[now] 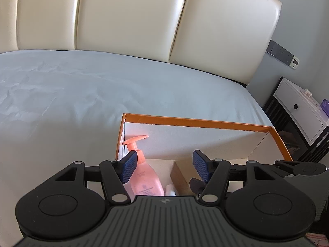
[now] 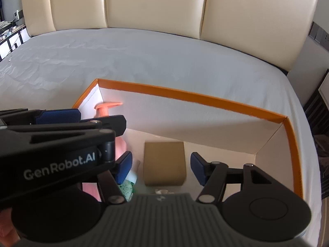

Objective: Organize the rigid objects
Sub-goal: 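Lower into the box, open the left gripper on the bottle while the right releases the gold box, then withdraw both grippers toward the gold watch and yellow tube, then grasp the round gold watch with the left gripper while the right grasps the yellow tube, then lift the watch and yellow tube with both grippers over the orange box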

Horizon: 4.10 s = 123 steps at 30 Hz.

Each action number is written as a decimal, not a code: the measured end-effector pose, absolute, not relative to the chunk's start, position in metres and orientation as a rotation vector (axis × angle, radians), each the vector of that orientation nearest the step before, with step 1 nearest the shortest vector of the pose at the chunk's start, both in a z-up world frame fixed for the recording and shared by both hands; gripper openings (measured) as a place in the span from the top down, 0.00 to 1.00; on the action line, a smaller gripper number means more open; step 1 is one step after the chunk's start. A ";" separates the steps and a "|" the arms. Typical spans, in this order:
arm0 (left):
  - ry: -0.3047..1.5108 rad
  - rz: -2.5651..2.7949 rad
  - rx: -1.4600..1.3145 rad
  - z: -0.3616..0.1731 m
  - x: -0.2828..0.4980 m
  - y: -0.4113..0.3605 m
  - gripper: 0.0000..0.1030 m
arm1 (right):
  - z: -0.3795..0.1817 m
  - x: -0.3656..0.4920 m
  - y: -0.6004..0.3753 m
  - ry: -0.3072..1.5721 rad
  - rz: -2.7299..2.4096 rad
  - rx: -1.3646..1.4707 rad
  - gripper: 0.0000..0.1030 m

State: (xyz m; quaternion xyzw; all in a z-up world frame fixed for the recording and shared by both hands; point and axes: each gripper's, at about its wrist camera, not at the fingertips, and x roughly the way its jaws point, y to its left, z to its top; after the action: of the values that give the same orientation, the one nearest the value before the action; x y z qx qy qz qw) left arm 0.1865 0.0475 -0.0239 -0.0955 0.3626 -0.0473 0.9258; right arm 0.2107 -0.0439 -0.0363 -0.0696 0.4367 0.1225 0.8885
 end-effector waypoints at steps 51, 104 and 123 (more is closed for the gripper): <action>1.027 -0.176 -0.176 -0.063 0.045 0.019 0.40 | -0.074 0.019 -0.146 0.942 0.099 -0.056 0.41; 1.311 -0.087 -0.016 -0.126 0.070 -0.034 0.15 | -0.102 0.038 -0.159 1.115 0.275 0.050 0.67; 1.215 -0.065 -0.052 -0.111 0.055 -0.035 0.15 | -0.095 0.028 -0.164 1.047 0.290 0.053 0.78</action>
State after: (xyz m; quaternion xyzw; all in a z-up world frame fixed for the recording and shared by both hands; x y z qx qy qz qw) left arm 0.0545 -0.0355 -0.1105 -0.0242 0.5708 -0.0307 0.8202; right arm 0.0285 -0.1638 -0.0949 0.0250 0.4980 0.1379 0.8558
